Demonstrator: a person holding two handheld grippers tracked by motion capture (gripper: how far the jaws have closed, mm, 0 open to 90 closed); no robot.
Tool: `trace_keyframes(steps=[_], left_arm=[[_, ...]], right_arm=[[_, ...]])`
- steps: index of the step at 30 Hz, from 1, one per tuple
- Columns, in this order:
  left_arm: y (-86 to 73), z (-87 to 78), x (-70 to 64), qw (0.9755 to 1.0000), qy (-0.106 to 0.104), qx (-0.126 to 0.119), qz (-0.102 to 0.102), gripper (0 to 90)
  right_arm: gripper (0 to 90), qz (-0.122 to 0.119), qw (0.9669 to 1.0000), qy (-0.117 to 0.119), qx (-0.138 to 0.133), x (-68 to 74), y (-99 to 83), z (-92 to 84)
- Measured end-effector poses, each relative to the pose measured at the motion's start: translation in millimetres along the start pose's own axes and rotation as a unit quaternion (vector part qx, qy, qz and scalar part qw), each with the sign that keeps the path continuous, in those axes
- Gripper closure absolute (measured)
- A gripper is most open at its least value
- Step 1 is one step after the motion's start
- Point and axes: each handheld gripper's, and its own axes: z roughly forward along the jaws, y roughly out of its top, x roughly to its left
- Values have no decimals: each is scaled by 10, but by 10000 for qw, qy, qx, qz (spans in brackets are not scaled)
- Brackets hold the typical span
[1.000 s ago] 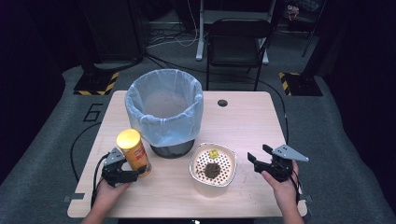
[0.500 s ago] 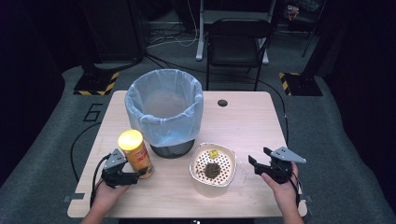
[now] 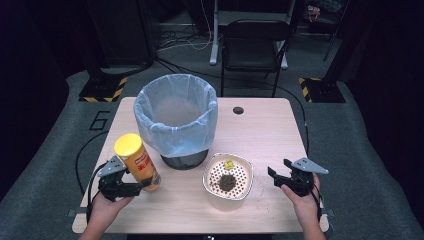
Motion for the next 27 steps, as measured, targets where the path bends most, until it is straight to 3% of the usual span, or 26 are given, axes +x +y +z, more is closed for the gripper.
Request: trace_keyframes(steps=[3, 4, 6, 9, 20, 27], left_arm=[[44, -40, 4, 10000, 3, 34, -11, 239], [57, -49, -5, 9999, -31, 35, -110, 239], [94, -80, 1, 10000, -27, 77, -25, 239], [135, -117, -17, 10000, -31, 28, -90, 239], [331, -324, -41, 9999, -95, 55, -30, 239], [526, -477, -121, 10000, -32, 35, 71, 239]], right_arm=[[265, -10, 10000, -5, 24, -17, -7, 4], [265, 8, 10000, -4, 22, -20, -6, 5], [264, 30, 10000, -10, 6, -24, -9, 10], [265, 10, 10000, -23, 57, -33, -21, 20], [265, 14, 9999, -44, 101, -35, -52, 54], [265, -140, 9997, -83, 189, -38, -67, 88]])
